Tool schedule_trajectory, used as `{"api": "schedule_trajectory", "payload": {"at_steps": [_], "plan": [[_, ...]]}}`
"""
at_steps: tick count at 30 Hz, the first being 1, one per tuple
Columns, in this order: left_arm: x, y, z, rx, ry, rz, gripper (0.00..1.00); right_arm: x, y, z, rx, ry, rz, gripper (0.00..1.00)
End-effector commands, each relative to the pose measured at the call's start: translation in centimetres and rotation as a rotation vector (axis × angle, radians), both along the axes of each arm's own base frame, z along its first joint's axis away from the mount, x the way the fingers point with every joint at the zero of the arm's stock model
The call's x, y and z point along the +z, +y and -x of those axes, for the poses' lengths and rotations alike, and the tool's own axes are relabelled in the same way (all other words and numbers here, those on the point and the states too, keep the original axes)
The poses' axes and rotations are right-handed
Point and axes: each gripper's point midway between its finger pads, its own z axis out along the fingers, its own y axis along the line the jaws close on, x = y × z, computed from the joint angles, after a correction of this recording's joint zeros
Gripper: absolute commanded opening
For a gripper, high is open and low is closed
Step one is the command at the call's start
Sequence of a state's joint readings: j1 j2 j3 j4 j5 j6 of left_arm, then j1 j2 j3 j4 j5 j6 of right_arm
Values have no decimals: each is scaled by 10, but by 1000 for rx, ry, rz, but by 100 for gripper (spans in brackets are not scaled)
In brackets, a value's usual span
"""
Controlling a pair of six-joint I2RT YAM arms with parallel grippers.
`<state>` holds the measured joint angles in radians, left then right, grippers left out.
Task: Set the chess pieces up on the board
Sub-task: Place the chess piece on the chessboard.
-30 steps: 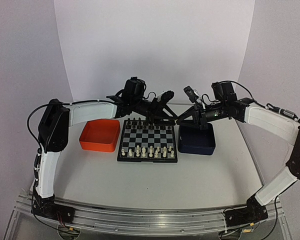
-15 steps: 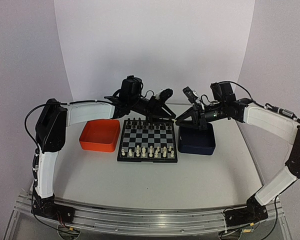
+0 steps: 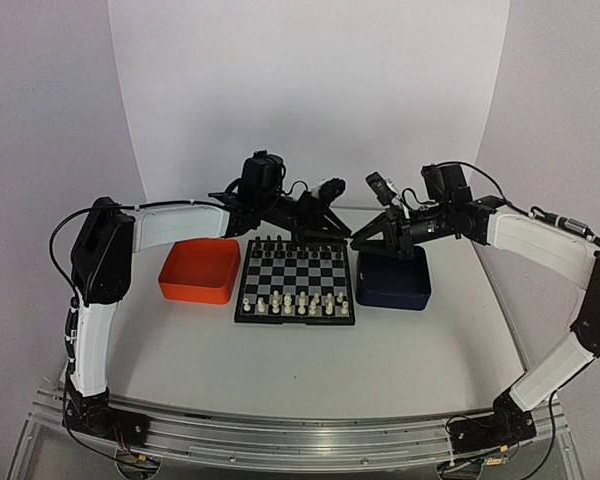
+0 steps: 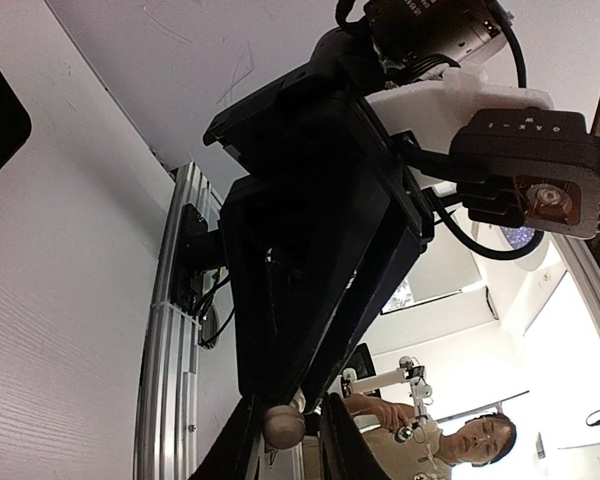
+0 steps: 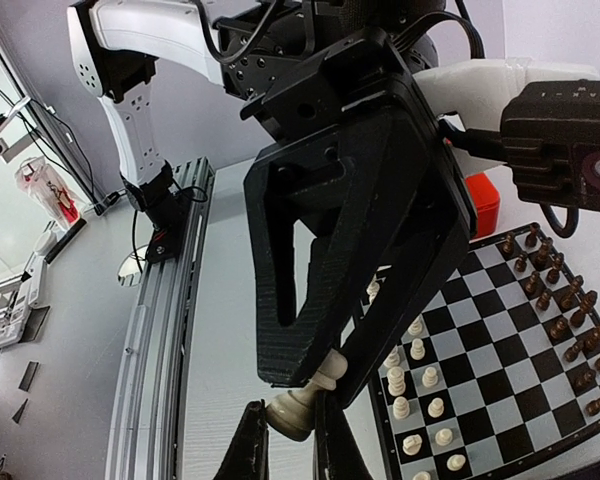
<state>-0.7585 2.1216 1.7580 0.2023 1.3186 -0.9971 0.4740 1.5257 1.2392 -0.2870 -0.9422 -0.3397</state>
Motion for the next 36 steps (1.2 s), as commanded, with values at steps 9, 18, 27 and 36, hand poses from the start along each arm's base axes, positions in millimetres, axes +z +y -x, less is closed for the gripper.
{"api": "schedule_trajectory", "payload": {"at_steps": [9,18,27,36], "plan": [[28,4,11,-38,-75,76,0,0,5,1,20,20,4,1],[21,7,-17,203,-282,-59,0,12,-1,-1,-46,-23,22,76],[2,66,-59,629,-539,-360,0,36,-27,6,-205,-140,50,87],[-64,153,-99,942,-640,-890,0,-4,-92,-60,-763,-140,297,90]]}}
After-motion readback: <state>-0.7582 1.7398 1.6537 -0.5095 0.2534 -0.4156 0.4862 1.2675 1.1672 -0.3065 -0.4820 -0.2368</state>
